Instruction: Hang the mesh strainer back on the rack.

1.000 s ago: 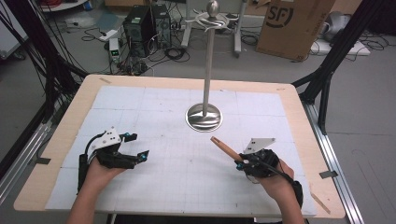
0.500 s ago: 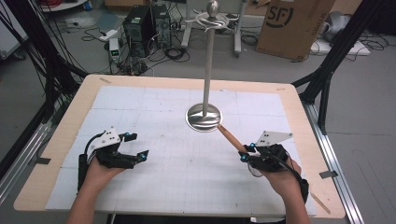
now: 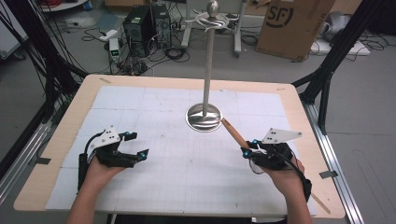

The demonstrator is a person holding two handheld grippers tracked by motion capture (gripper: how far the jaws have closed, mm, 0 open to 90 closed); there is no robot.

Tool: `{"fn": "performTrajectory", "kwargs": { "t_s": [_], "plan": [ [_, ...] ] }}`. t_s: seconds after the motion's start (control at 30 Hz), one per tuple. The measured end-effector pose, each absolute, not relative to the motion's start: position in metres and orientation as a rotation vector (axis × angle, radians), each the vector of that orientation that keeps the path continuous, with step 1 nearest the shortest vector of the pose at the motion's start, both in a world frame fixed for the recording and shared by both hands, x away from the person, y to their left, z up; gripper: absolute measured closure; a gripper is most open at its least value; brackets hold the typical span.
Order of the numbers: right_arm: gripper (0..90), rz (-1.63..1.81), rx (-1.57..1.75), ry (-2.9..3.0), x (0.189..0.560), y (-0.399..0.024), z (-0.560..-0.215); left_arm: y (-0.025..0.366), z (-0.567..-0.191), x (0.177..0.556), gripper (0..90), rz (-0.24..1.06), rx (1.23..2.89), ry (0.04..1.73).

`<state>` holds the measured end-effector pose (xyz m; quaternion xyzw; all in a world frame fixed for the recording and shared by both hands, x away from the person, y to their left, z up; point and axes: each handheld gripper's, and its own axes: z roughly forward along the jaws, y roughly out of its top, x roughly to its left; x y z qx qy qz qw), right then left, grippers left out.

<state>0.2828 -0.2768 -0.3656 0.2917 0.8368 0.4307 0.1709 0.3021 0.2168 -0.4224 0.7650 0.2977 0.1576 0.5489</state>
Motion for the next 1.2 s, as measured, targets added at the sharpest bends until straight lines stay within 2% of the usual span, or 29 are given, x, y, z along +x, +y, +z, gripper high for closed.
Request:
{"fn": "performTrajectory", "kwargs": {
  "t_s": [0.4,1.2],
  "plan": [
    [68.6,1.32,0.797,2.304,0.29,-0.281,-0.351,0.216,-0.421,0.301,17.1,0.381,1.815,0.706],
    [68.5,1.486,0.717,2.15,0.318,-0.278,-0.273,0.216,-0.421,0.3,17.1,0.378,1.819,0.701]
  ]
}}
